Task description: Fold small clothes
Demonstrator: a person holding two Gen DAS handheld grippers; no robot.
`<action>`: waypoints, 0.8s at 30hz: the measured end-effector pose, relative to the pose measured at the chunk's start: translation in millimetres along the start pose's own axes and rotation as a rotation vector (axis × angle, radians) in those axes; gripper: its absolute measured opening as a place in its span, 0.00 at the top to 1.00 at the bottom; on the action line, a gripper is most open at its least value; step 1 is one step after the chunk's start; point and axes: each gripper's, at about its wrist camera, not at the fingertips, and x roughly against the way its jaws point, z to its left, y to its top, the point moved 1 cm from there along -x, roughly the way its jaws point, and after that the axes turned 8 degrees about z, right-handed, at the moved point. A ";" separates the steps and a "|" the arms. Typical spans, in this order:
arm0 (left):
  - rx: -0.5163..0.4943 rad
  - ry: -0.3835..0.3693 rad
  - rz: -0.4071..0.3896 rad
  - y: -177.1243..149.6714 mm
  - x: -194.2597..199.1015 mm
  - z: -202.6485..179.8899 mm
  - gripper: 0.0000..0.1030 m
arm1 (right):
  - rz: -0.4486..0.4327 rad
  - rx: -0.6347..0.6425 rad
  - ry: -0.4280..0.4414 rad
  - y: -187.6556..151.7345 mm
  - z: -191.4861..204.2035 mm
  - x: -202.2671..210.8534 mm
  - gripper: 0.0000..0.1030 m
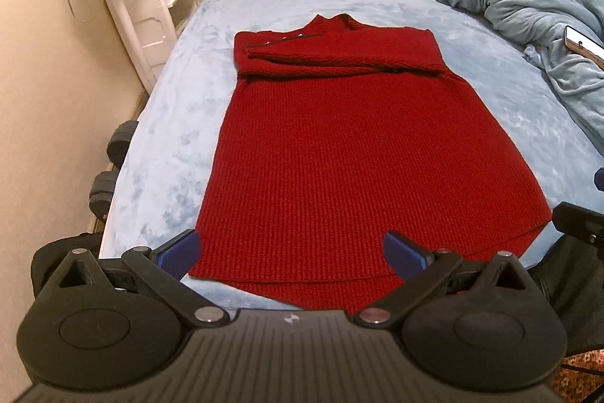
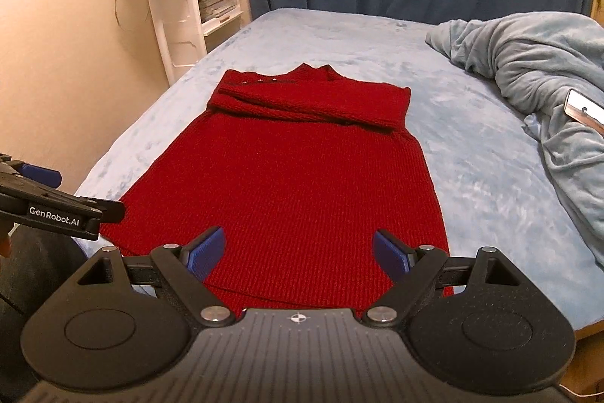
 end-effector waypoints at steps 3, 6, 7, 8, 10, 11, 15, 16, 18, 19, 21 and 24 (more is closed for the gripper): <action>-0.003 0.005 0.008 2.4 -4.2 0.5 0.00 | 0.015 -0.003 0.000 -0.6 -1.3 -4.9 0.16; -0.004 0.003 0.029 5.2 -11.9 1.3 0.00 | 0.031 -0.014 0.002 0.2 -5.1 -11.5 0.16; -0.003 0.003 0.036 6.5 -15.2 1.5 0.00 | 0.038 -0.017 0.002 0.4 -6.0 -14.1 0.16; -0.005 0.004 0.044 7.7 -18.6 1.5 0.00 | 0.046 -0.020 0.002 0.7 -7.3 -17.2 0.16; -0.007 0.012 0.053 9.3 -25.4 2.2 0.00 | 0.061 -0.025 0.004 0.6 -10.2 -23.2 0.16; -0.009 0.015 0.060 10.9 -29.1 2.6 0.00 | 0.071 -0.028 0.005 0.7 -12.0 -26.9 0.16; -0.006 0.015 0.092 18.0 -44.5 4.9 0.00 | 0.107 -0.044 0.004 1.3 -18.3 -41.0 0.16; -0.006 0.015 0.098 19.4 -47.9 5.1 0.00 | 0.114 -0.049 0.006 1.6 -20.0 -44.1 0.16; -0.010 0.017 0.110 22.1 -54.8 4.4 0.00 | 0.129 -0.055 0.006 2.4 -22.2 -50.3 0.16; -0.013 0.019 0.117 23.5 -58.6 3.9 0.00 | 0.135 -0.057 0.004 2.6 -23.2 -53.3 0.16; -0.020 0.019 0.132 26.1 -67.0 3.9 0.00 | 0.148 -0.057 0.005 2.8 -28.0 -60.6 0.16; -0.043 0.053 0.132 33.0 -85.2 11.2 0.00 | 0.186 -0.039 -0.001 8.0 -45.9 -81.0 0.14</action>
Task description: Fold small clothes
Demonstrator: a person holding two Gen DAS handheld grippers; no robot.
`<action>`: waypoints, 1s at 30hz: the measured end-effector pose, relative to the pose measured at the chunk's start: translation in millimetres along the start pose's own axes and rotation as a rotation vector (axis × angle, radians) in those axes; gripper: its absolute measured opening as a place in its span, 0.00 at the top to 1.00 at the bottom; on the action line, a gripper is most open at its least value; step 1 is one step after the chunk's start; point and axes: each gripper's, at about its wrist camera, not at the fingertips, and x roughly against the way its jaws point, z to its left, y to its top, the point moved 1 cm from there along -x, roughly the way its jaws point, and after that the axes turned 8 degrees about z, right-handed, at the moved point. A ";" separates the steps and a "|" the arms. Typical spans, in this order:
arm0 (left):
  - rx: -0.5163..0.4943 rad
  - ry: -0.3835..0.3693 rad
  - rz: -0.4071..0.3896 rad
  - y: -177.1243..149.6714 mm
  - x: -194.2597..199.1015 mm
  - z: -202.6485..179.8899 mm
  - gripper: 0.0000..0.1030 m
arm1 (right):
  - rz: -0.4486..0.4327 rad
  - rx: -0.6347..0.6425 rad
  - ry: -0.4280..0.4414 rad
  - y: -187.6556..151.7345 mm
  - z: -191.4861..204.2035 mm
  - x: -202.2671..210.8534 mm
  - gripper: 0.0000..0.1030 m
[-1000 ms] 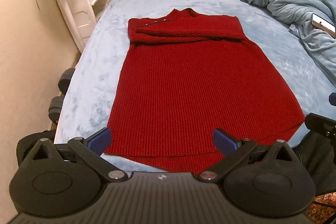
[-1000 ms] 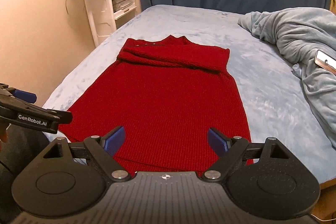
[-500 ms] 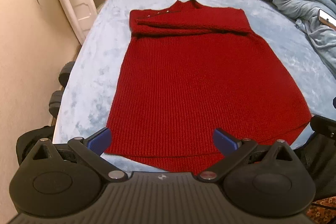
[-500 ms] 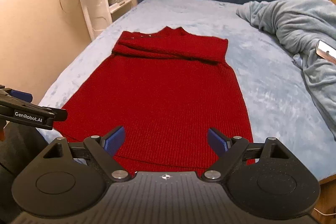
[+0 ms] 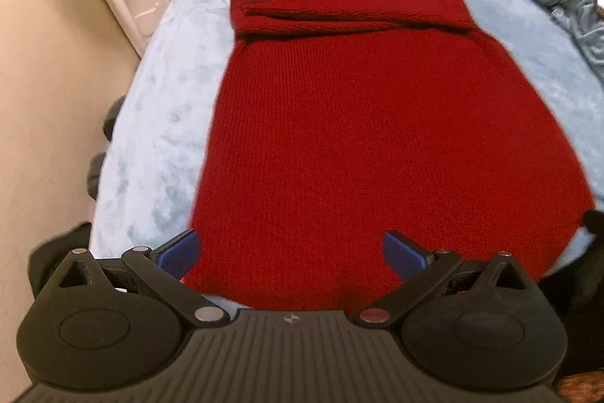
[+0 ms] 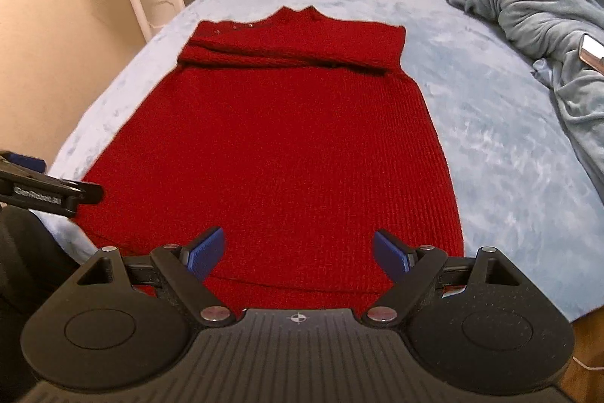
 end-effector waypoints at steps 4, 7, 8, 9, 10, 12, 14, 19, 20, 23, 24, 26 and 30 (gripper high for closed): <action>0.017 0.025 -0.023 18.0 -42.1 38.8 0.00 | 0.082 -0.102 -0.095 21.2 -67.5 -40.7 0.14; 0.004 0.002 -0.010 27.0 -75.0 68.7 0.00 | 0.128 -0.248 -0.112 25.6 -121.2 -67.4 0.14; -0.002 0.005 0.005 28.9 -83.8 74.3 0.00 | 0.143 -0.303 -0.111 25.8 -137.2 -76.4 0.14; -0.009 0.005 0.024 30.2 -93.3 78.9 0.00 | 0.153 -0.343 -0.097 24.7 -147.9 -83.4 0.14; -0.010 -0.013 0.049 31.1 -103.5 83.5 0.00 | 0.160 -0.369 -0.070 24.0 -154.4 -90.2 0.14; 0.001 -0.077 0.104 30.4 -120.8 88.2 0.00 | 0.181 -0.388 -0.013 22.1 -163.2 -106.4 0.14; 0.058 -0.174 0.146 28.0 -135.0 92.0 0.00 | 0.202 -0.381 -0.014 20.6 -164.6 -122.4 0.14; 0.065 -0.266 0.160 25.2 -137.0 91.6 0.00 | 0.230 -0.294 0.009 15.5 -145.3 -133.5 0.09; 0.055 -0.293 0.170 24.7 -136.1 91.6 0.00 | 0.245 -0.268 0.044 12.6 -137.7 -132.4 0.09; -0.004 -0.349 0.182 20.6 -128.0 84.0 0.00 | 0.266 -0.217 0.086 3.2 -119.0 -127.3 0.13; -0.019 -0.343 0.190 19.4 -126.9 80.4 0.00 | 0.258 -0.210 0.078 0.9 -114.8 -124.8 0.26; -0.015 -0.307 0.198 17.1 -122.2 74.1 0.08 | 0.230 -0.219 0.047 -1.2 -109.2 -118.4 0.69; 0.035 -0.288 0.154 18.5 -96.8 80.4 0.82 | 0.192 -0.320 0.096 1.5 -112.1 -99.3 0.82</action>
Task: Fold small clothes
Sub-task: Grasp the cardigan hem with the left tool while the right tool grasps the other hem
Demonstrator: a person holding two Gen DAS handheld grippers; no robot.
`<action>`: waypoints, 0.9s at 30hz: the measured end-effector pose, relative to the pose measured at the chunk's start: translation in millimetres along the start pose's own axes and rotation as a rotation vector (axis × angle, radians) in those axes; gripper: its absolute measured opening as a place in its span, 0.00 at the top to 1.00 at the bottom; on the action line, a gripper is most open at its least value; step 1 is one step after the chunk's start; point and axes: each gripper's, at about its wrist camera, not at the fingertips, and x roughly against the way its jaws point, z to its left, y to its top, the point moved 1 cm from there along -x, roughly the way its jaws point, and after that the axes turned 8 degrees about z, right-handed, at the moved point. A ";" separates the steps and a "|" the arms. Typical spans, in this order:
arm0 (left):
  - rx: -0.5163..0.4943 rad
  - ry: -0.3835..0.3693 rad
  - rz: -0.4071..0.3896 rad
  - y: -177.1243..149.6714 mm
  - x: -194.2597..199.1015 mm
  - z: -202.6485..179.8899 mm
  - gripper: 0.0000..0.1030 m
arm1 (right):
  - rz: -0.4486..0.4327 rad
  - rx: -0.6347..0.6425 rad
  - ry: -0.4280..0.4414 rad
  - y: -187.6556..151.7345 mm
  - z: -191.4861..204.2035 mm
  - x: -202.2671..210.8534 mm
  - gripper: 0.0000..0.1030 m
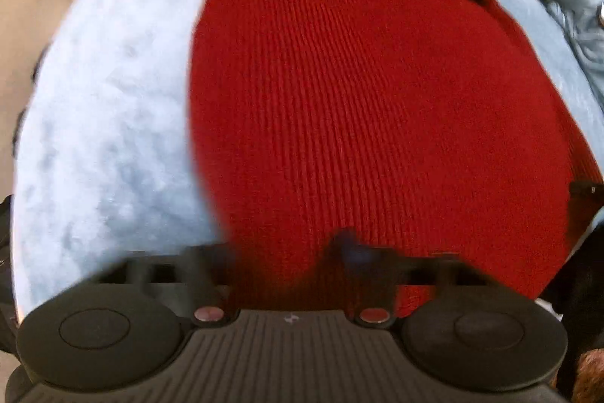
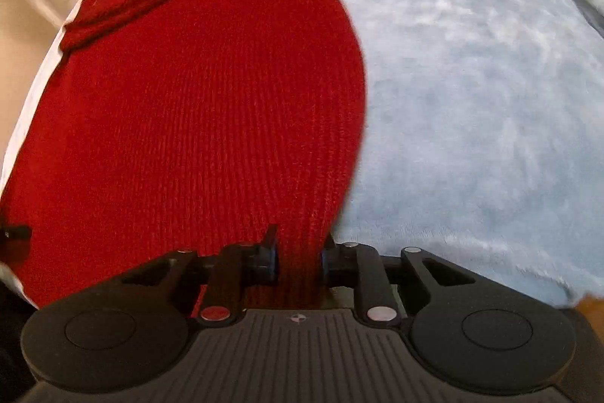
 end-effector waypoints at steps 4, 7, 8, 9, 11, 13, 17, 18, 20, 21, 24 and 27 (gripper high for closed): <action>0.070 -0.108 -0.104 -0.2 45.0 10.0 0.81 | -0.097 -0.036 0.087 7.1 6.5 39.1 0.82; 0.057 -0.121 -0.190 -3.1 80.8 5.2 0.81 | -0.186 -0.040 0.151 13.4 15.3 79.6 0.83; 0.055 -0.121 -0.209 -5.8 90.2 3.7 0.81 | -0.211 -0.034 0.162 13.2 16.3 91.3 0.83; 0.055 -0.120 -0.227 -9.0 97.9 2.7 0.81 | -0.235 -0.023 0.163 11.6 17.4 101.4 0.83; 0.060 -0.119 -0.254 -22.0 108.4 1.3 0.82 | -0.269 -0.011 0.161 3.2 19.4 118.8 0.83; 0.074 -0.127 -0.260 -37.1 114.5 1.8 0.82 | -0.280 -0.010 0.163 -8.4 19.9 126.7 0.83; 0.071 -0.148 -0.245 -81.3 123.9 -3.4 0.82 | -0.246 -0.033 0.175 -46.3 6.8 131.1 0.83; 0.067 -0.151 -0.238 -93.3 125.8 -6.0 0.82 | -0.227 -0.043 0.180 -59.0 3.4 132.0 0.83; 0.070 -0.156 -0.216 -120.5 127.6 -7.6 0.82 | -0.197 -0.061 0.188 -88.9 -1.6 136.6 0.83; 0.076 -0.159 -0.206 -132.4 127.0 -7.2 0.82 | -0.185 -0.072 0.194 -98.6 -2.0 137.1 0.83; 0.095 -0.156 -0.170 -154.1 118.7 -5.1 0.82 | -0.152 -0.103 0.202 -119.4 -6.1 137.4 0.83; 0.115 -0.154 -0.146 -153.0 113.3 -0.1 0.82 | -0.127 -0.125 0.202 -115.3 -8.6 135.9 0.83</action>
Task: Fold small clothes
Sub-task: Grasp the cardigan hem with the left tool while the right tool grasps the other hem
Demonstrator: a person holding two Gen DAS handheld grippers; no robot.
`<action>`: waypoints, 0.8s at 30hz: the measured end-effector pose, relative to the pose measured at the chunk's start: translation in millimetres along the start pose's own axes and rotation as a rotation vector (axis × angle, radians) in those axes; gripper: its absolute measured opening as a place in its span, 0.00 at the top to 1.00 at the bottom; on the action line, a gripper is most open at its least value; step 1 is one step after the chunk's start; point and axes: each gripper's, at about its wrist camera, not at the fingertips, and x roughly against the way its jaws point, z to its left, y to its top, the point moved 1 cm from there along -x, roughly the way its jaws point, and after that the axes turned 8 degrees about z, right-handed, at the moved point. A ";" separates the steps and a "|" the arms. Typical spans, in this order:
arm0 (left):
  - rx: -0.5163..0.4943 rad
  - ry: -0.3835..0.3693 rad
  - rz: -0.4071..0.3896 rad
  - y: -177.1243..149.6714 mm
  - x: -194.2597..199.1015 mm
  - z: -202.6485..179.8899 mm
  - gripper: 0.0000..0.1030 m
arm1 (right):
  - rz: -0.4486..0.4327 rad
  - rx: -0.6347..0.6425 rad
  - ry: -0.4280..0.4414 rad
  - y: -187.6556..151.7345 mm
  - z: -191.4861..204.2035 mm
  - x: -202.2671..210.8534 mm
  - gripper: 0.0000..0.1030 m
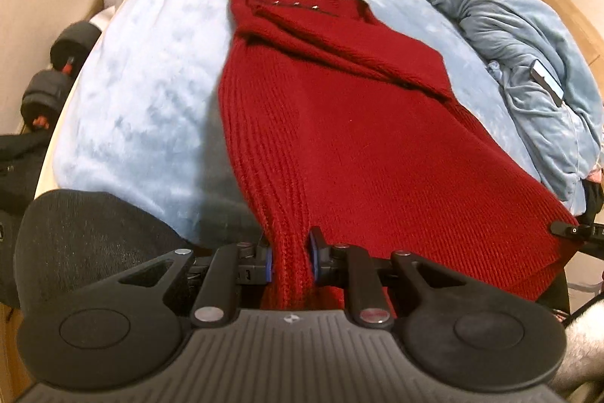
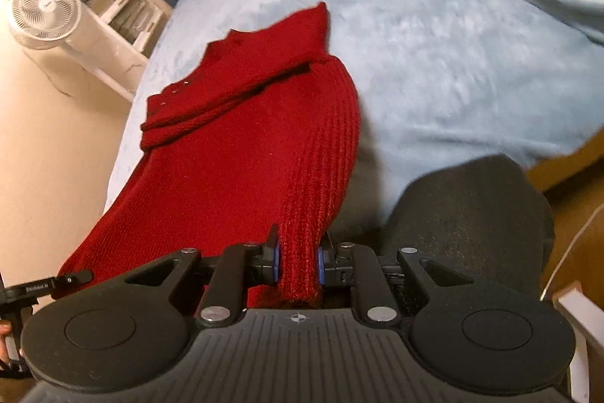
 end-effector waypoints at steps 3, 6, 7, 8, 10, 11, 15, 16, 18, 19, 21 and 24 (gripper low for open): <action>0.013 -0.017 -0.003 21.9 0.8 -0.5 0.82 | 0.021 -0.005 0.018 18.4 7.3 1.9 0.83; 0.030 -0.041 -0.007 54.8 7.1 1.0 0.82 | 0.051 -0.044 0.064 57.8 12.1 7.4 0.83; 0.035 -0.050 -0.010 72.6 7.8 2.0 0.82 | 0.058 -0.061 0.079 76.1 13.8 8.1 0.83; 0.040 -0.054 -0.011 90.4 7.4 2.3 0.82 | 0.059 -0.074 0.092 100.1 16.7 7.8 0.82; 0.058 -0.057 -0.021 136.8 3.7 5.6 0.82 | 0.047 -0.088 0.106 145.0 25.7 3.0 0.82; 0.070 -0.060 -0.033 160.6 1.4 7.8 0.82 | 0.040 -0.090 0.108 173.1 32.2 -3.0 0.82; 0.130 -0.038 -0.084 267.8 -26.0 17.0 0.80 | 0.013 -0.140 0.094 276.7 49.6 -52.5 0.80; 0.182 -0.027 -0.094 295.6 -40.0 25.0 0.76 | 0.009 -0.166 0.085 300.8 50.2 -71.5 0.78; 0.279 0.023 -0.098 345.6 -71.1 46.1 0.57 | -0.017 -0.223 0.063 337.5 44.5 -107.0 0.54; 0.335 0.070 -0.110 364.3 -82.4 57.7 0.44 | -0.039 -0.236 0.048 348.1 39.4 -119.9 0.44; 0.380 0.154 -0.182 385.0 -91.5 73.8 0.31 | -0.100 -0.247 0.030 356.1 27.2 -137.0 0.30; 0.336 0.157 -0.213 388.1 -104.3 82.6 0.17 | -0.110 -0.231 0.057 337.7 0.0 -155.8 0.29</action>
